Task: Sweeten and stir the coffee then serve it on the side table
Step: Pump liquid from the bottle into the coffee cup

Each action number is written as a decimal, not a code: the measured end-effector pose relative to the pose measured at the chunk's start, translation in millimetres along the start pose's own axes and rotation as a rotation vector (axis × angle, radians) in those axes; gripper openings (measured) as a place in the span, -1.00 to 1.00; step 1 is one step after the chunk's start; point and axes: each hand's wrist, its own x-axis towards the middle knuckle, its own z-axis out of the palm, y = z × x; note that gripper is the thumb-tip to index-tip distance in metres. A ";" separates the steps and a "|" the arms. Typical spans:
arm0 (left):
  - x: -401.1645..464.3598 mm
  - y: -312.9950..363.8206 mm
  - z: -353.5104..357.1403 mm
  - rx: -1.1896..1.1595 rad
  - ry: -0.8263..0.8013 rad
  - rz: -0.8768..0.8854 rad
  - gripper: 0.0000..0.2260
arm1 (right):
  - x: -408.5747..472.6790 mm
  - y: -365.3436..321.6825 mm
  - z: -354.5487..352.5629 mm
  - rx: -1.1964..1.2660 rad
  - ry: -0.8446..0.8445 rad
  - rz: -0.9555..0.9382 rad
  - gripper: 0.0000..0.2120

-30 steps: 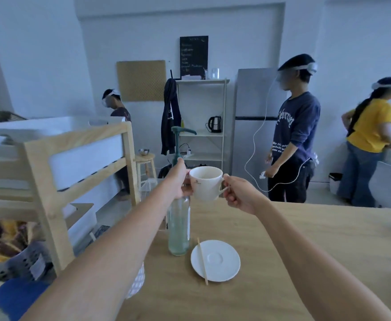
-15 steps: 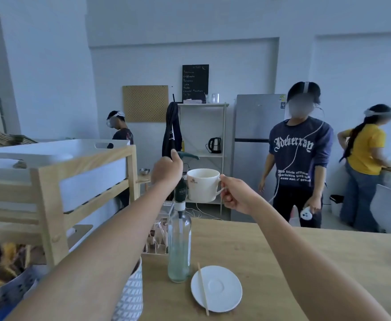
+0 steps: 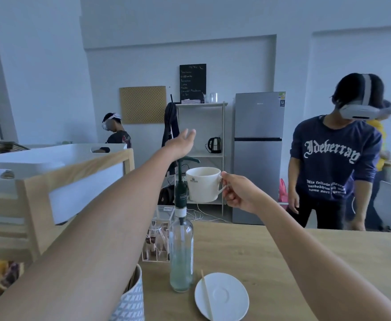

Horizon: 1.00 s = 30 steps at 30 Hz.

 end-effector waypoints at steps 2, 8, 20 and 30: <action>6.4 -1.2 1.9 -0.001 -0.075 0.014 -0.32 | 2.5 1.0 -1.0 0.018 -0.008 0.014 -0.68; 17.9 3.9 5.7 0.173 -0.279 -0.085 -0.42 | 6.1 4.8 -3.2 0.056 -0.023 0.016 -0.69; 35.2 -6.3 18.8 0.319 -0.297 -0.145 -0.40 | 16.1 7.1 -0.6 0.062 -0.020 -0.002 -0.69; 33.6 -21.5 35.4 0.294 -0.330 -0.076 -0.52 | 17.6 7.2 -0.5 0.040 -0.034 0.005 -0.69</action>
